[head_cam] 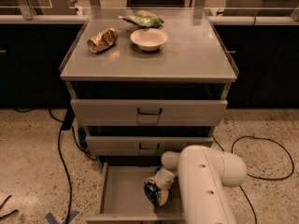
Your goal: Place pepsi can into bottom drawer
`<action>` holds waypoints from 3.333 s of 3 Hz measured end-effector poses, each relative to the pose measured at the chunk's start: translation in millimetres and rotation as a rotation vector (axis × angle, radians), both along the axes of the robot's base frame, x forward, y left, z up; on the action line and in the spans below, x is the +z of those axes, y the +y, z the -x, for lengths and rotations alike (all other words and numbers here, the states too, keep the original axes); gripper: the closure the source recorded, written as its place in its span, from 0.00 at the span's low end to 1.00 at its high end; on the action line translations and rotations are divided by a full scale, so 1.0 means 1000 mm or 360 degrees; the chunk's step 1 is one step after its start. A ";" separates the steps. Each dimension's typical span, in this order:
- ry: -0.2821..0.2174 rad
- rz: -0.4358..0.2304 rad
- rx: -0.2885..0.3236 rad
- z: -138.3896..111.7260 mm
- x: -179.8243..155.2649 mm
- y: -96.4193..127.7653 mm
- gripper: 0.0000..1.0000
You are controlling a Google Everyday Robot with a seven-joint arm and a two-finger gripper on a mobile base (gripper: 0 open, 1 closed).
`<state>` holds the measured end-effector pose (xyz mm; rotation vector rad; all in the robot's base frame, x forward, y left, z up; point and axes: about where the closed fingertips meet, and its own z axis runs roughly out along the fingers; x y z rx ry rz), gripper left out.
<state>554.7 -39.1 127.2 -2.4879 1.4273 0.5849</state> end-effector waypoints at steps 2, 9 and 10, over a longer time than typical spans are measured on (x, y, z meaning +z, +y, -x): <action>0.0000 0.0000 0.0000 0.000 0.000 0.000 0.59; -0.0244 0.0055 -0.0207 0.013 0.034 -0.047 0.00; -0.0308 0.0086 -0.0278 0.015 0.041 -0.057 0.00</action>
Offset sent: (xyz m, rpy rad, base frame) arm 0.0000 0.0000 0.0000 0.0000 0.0000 0.0000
